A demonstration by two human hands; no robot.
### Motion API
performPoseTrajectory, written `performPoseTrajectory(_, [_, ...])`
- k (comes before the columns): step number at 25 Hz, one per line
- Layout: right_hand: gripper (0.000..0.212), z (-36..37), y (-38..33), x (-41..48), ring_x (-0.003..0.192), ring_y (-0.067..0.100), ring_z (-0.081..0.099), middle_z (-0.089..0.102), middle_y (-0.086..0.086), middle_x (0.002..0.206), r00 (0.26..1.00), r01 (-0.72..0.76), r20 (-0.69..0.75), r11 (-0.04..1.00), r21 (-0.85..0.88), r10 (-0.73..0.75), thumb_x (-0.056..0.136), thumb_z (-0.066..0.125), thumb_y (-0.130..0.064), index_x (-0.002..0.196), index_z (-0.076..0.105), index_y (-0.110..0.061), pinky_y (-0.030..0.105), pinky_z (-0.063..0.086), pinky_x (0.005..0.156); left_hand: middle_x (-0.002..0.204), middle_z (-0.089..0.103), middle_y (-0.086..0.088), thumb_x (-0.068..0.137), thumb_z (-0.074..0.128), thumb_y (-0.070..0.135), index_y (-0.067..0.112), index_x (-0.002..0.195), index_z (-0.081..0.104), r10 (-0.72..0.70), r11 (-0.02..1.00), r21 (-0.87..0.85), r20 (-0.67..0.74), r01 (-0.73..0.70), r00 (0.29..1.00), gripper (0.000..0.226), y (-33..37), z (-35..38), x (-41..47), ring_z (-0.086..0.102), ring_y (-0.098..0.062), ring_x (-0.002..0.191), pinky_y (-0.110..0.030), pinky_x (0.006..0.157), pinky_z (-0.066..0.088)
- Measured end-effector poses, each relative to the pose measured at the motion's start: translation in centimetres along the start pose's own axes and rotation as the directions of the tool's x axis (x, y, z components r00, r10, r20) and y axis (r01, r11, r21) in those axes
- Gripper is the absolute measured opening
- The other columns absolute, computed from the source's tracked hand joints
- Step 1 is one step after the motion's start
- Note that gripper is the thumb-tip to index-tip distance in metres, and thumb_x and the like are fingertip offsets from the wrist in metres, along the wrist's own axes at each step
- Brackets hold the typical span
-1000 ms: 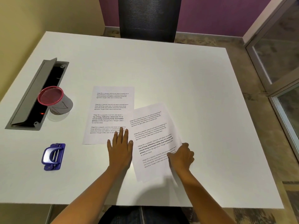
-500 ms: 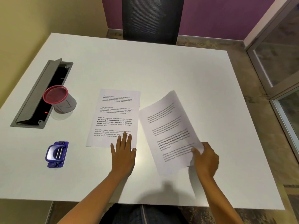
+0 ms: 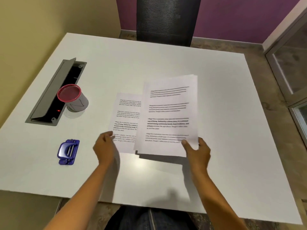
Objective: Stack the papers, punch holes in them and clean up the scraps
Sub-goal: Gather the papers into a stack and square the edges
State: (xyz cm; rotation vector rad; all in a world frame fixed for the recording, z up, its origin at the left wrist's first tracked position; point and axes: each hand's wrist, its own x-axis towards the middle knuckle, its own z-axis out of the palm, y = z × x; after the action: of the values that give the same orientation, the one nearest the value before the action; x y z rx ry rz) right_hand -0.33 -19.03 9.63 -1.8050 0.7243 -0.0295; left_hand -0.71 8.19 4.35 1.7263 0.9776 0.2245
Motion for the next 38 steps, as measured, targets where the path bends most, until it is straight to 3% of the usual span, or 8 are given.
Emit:
performPoseTrajectory(5, [0.017,7.3,1.0,-0.8,0.081,0.017,0.068,0.07,-0.012,0.086,0.987,-0.124,0.096,0.991,-0.049,0.129,0.078,0.074,-0.029,0.091,0.063,-0.028,0.033,0.055,0.081,0.101,0.069,-0.01,0.093,0.037,0.005,0.004,0.104,0.067,-0.047,0.999,-0.015,-0.054,0.047,0.997,0.033,1.0,-1.0,3.4,0.07,-0.031,0.101,-0.045,0.096,0.053])
performPoseTrajectory(13, [0.03,12.4,1.7,-0.4,0.096,0.029,0.066,0.069,0.005,0.111,0.966,-0.167,0.145,0.946,-0.277,0.213,0.081,0.067,-0.019,0.109,0.057,-0.017,0.042,0.054,0.089,0.133,0.05,-0.021,0.09,0.061,0.007,-0.004,0.126,0.056,0.15,0.893,0.418,0.077,-0.169,0.986,0.038,-0.1,1.6,2.4,0.053,-0.036,0.12,-0.043,0.103,0.043])
performPoseTrajectory(17, [0.048,13.1,1.3,-0.2,0.123,0.035,0.047,0.049,0.015,0.13,0.977,-0.102,0.09,0.798,-0.594,0.192,0.083,0.063,-0.019,0.126,0.046,-0.005,0.043,0.041,0.104,0.132,0.044,-0.023,0.087,0.069,0.018,-0.007,0.128,0.047,0.146,0.791,0.589,0.083,-0.166,0.986,0.052,0.0,2.2,1.8,0.046,-0.039,0.119,-0.043,0.098,0.04])
performPoseTrajectory(21, [0.052,14.1,0.3,-0.8,0.126,0.034,0.042,0.043,0.016,0.131,0.977,-0.062,0.112,0.742,-0.668,0.183,0.081,0.063,-0.016,0.126,0.041,-0.001,0.04,0.039,0.106,0.125,0.045,-0.027,0.084,0.072,0.015,-0.01,0.123,0.045,0.124,0.774,0.616,0.082,-0.148,0.989,0.053,0.7,2.6,1.8,0.048,-0.042,0.111,-0.043,0.092,0.042])
performPoseTrajectory(27, [0.059,13.9,-0.7,-0.7,0.126,0.035,0.044,0.041,0.017,0.134,0.929,-0.217,0.096,0.735,-0.643,0.358,0.08,0.064,-0.021,0.129,0.036,-0.005,0.043,0.038,0.104,0.114,0.059,-0.03,0.085,0.067,0.006,-0.012,0.116,0.042,-0.014,0.857,0.515,0.078,-0.028,0.997,0.043,1.2,2.9,2.1,0.057,-0.044,0.107,-0.043,0.084,0.047])
performPoseTrajectory(33, [0.044,12.8,-0.3,-0.3,0.116,0.035,0.051,0.06,0.009,0.119,0.905,-0.254,0.16,0.801,-0.542,0.395,0.072,0.063,-0.021,0.113,0.052,-0.008,0.043,0.042,0.101,0.119,0.052,-0.028,0.082,0.073,0.008,-0.009,0.117,0.047,0.053,0.855,0.51,0.093,-0.093,0.994,0.047,0.5,2.9,1.3,0.053,-0.042,0.11,-0.041,0.089,0.042])
performPoseTrajectory(35, [0.036,12.5,-0.3,-0.6,0.118,0.036,0.044,0.056,0.01,0.12,0.902,-0.241,0.166,0.784,-0.571,0.398,0.072,0.063,-0.024,0.105,0.06,-0.011,0.043,0.042,0.1,0.117,0.054,-0.026,0.079,0.075,0.01,-0.008,0.115,0.05,0.088,0.844,0.52,0.104,-0.129,0.991,0.047,0.4,2.8,0.9,0.054,-0.041,0.106,-0.04,0.085,0.043])
performPoseTrajectory(38, [0.046,12.6,-0.5,-1.4,0.123,0.036,0.035,0.039,0.014,0.129,0.924,-0.228,0.116,0.766,-0.601,0.365,0.074,0.066,-0.028,0.114,0.052,-0.01,0.043,0.041,0.101,0.116,0.054,-0.024,0.079,0.076,0.01,-0.007,0.115,0.051,0.102,0.832,0.535,0.107,-0.144,0.989,0.046,0.4,2.8,0.5,0.055,-0.041,0.105,-0.04,0.084,0.044])
